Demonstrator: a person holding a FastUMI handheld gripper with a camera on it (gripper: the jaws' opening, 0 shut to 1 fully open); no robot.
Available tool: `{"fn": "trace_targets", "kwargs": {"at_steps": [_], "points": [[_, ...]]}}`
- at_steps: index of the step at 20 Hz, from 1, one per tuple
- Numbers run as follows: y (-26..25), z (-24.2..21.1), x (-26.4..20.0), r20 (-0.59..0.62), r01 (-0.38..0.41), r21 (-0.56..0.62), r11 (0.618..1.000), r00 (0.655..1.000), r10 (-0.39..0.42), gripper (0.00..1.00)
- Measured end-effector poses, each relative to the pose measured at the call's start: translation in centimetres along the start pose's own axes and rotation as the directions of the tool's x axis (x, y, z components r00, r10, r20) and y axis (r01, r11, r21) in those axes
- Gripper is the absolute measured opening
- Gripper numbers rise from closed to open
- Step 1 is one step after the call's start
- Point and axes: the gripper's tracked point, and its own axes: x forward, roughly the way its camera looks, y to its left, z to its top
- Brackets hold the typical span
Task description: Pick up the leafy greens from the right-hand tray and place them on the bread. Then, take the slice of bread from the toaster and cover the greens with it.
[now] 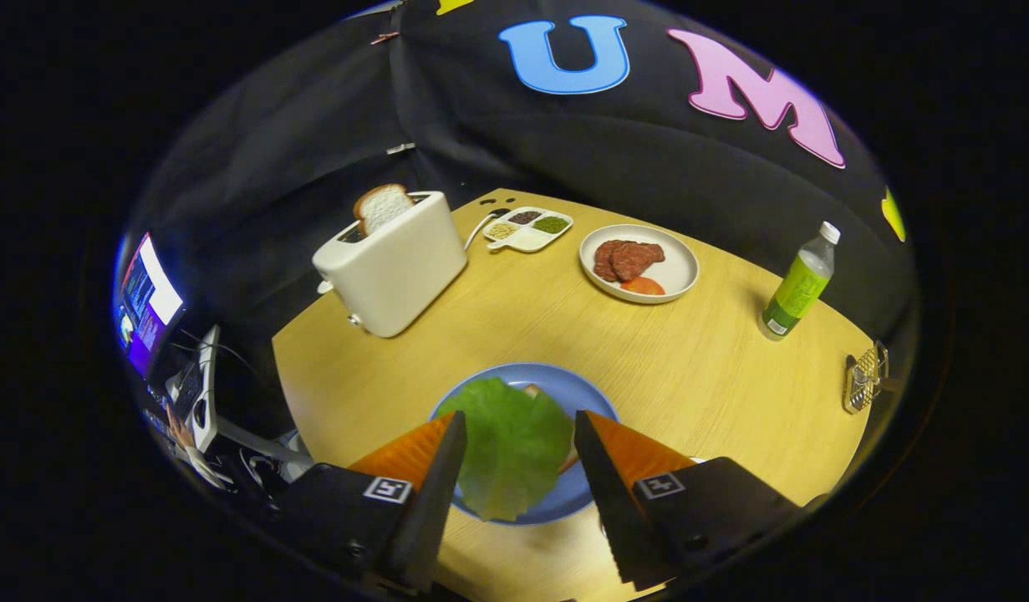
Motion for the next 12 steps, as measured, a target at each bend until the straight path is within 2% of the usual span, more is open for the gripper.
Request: {"fn": "trace_targets", "kwargs": {"at_steps": [1,2,7,12], "points": [[0.0,-0.1,0.0,-0.004,0.006,0.002,1.000,1.000,-0.006,0.86],[0.1,-0.2,0.1,0.000,0.014,-0.002,1.000,1.000,-0.014,0.84],[0.7,0.7,-1.2,0.022,0.013,-0.018,1.000,1.000,-0.012,0.86],[4.0,4.8,-2.8,0.090,0.002,-0.029,1.000,0.996,0.001,0.86]]}}
